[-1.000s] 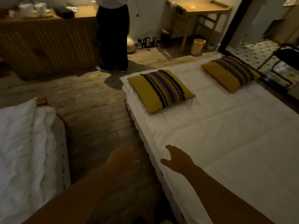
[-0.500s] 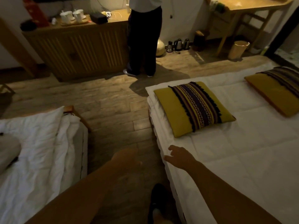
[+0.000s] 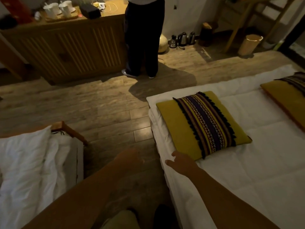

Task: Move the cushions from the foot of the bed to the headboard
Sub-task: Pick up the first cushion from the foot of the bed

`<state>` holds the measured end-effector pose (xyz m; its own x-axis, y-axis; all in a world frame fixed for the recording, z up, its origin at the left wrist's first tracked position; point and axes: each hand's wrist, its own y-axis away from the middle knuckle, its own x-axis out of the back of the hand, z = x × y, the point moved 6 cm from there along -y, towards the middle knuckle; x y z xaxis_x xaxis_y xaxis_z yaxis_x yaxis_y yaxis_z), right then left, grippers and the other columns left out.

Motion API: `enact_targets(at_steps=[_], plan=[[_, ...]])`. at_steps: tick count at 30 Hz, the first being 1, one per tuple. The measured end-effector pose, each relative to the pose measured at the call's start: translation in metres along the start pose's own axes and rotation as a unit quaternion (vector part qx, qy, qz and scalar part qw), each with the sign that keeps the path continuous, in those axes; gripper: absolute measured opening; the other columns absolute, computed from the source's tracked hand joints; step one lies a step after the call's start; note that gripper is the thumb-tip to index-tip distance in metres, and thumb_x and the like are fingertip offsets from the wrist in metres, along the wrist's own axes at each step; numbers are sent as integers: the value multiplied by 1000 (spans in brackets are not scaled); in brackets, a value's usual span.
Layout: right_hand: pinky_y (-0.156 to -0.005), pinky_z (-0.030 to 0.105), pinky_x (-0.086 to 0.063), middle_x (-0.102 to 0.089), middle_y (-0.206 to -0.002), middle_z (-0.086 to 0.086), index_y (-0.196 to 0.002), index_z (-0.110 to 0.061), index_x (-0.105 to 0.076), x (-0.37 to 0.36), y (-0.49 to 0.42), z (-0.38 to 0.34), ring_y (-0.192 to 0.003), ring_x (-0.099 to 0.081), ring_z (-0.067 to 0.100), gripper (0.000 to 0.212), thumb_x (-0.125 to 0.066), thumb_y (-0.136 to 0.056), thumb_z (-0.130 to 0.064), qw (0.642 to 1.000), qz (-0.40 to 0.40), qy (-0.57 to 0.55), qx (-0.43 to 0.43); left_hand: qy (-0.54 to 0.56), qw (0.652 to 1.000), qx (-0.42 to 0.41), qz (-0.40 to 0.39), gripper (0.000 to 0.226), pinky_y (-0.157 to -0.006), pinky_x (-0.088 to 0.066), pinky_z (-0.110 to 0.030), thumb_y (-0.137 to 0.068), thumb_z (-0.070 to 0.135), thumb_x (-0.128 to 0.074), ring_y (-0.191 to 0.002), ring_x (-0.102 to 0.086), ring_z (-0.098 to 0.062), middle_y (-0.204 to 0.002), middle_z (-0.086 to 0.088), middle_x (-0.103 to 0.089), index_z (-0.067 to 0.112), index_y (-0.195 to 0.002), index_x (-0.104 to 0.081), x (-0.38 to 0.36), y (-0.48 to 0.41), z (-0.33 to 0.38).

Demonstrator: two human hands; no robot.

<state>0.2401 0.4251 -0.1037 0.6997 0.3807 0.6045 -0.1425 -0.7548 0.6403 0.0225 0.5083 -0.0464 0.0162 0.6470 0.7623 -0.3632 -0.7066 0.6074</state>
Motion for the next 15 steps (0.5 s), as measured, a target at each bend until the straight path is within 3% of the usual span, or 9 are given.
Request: enact_targets(at_steps=[4, 6, 8, 10, 13, 15], plan=[[-108, 37, -38, -45, -151, 4, -146, -22, -41, 12, -37, -16, -135, -46, 24, 78, -55, -84, -68, 1000, 1, -11, -26, -13, 1000, -8, -19, 53, -106, -42, -38, -93, 41, -53, -128, -51, -23, -143, -5, -51, 18, -141, -46, 28, -38, -11], [-109, 36, -36, -43, -153, 4, -147, -22, -41, 18, -57, -25, -136, -45, 24, 78, -55, -85, -67, 999, 2, -14, -38, 19, 1000, -14, -13, 54, -110, -40, -39, -94, 38, -56, -117, -55, -14, -135, -1, -53, 15, -142, -46, 45, -60, -20], [-110, 34, -34, -40, -155, 3, -148, -21, -39, 27, -80, -36, -138, -43, 23, 78, -55, -86, -66, 998, 19, -30, -56, 15, 999, -35, -21, 59, -117, -28, -37, -96, 39, -55, -127, -49, -15, -144, 0, -44, 14, -147, -38, 62, -91, -29], [-109, 32, -32, -39, -156, 2, -149, -21, -38, 35, -92, -46, -139, -42, 22, 79, -55, -86, -65, 996, 36, -56, -68, -15, 998, -59, -16, 61, -114, -27, -33, -97, 41, -52, -139, -38, -22, -154, -5, -38, 14, -149, -34, 82, -111, -32], [-107, 32, -33, -40, -155, 3, -149, -20, -39, 48, -111, -66, -137, -43, 22, 78, -54, -87, -65, 990, 67, -75, -104, -29, 995, -94, -7, 50, -104, -32, -23, -98, 37, -51, -133, -44, -19, -148, -4, -46, 17, -143, -43, 117, -150, -39], [-106, 32, -33, -39, -155, 3, -149, -19, -37, 56, -116, -78, -137, -43, 24, 79, -54, -87, -65, 984, 83, -97, -122, -35, 993, -112, -13, 47, -99, -36, -25, -97, 37, -51, -128, -49, -19, -143, -3, -52, 18, -140, -46, 139, -168, -36]])
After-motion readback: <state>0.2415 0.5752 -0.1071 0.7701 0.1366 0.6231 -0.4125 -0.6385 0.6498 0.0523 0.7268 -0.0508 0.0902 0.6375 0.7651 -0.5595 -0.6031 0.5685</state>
